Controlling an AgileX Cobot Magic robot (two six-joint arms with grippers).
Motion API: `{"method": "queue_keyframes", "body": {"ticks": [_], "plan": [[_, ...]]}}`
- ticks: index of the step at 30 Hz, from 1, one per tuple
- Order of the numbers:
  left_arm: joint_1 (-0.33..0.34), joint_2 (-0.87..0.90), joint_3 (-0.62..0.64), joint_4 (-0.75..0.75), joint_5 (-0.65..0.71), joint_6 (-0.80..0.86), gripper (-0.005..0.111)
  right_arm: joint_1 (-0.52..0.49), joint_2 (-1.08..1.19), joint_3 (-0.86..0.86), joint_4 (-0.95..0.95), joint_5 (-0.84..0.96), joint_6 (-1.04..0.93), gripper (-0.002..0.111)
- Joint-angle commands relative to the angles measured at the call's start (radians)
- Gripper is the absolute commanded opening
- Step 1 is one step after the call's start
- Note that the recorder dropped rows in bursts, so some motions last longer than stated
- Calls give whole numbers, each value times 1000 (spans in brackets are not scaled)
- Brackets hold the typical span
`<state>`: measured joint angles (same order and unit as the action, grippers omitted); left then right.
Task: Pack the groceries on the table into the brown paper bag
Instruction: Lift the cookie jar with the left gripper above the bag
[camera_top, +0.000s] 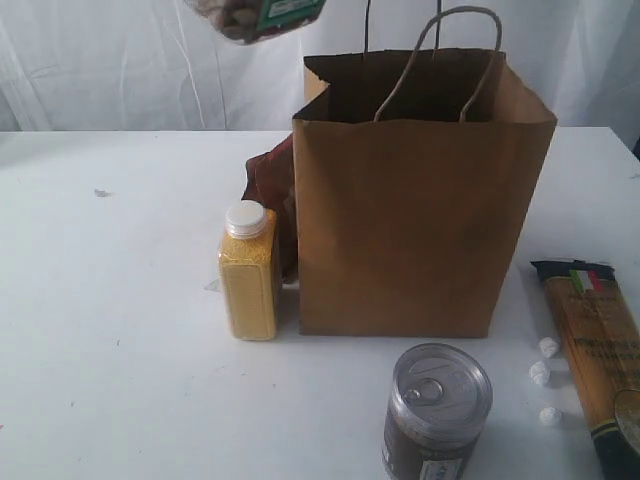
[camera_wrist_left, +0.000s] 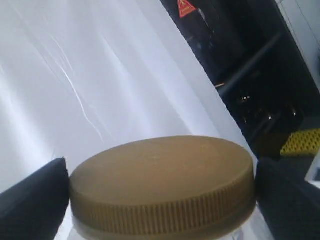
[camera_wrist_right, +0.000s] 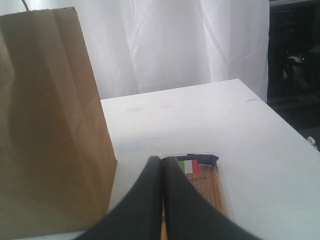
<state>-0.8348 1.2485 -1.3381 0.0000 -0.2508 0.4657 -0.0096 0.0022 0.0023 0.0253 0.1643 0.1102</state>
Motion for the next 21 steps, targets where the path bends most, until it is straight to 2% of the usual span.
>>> {"method": "queue_keyframes", "body": {"ticks": [1,2,5,9,13,21], "plan": [[-5,106,-3,89,-348,-207,0,0,-2,-2,1,-2,-1,0],[-5,144,-23,144,-394,-312,0,2,-2,-2,1,-2,-1,0],[-5,246,-118,260,-365,-475,0,10,-2,-2,1,-2,-1,0],[-5,338,-216,319,-362,-547,0,15,-2,-2,1,-2,-1,0],[-5,374,-241,344,-357,-629,0,25,-2,-2,1,-2,-1,0],[-5,387,-241,510,-191,-770,0,41,-2,-2,1,-2,-1,0]]}}
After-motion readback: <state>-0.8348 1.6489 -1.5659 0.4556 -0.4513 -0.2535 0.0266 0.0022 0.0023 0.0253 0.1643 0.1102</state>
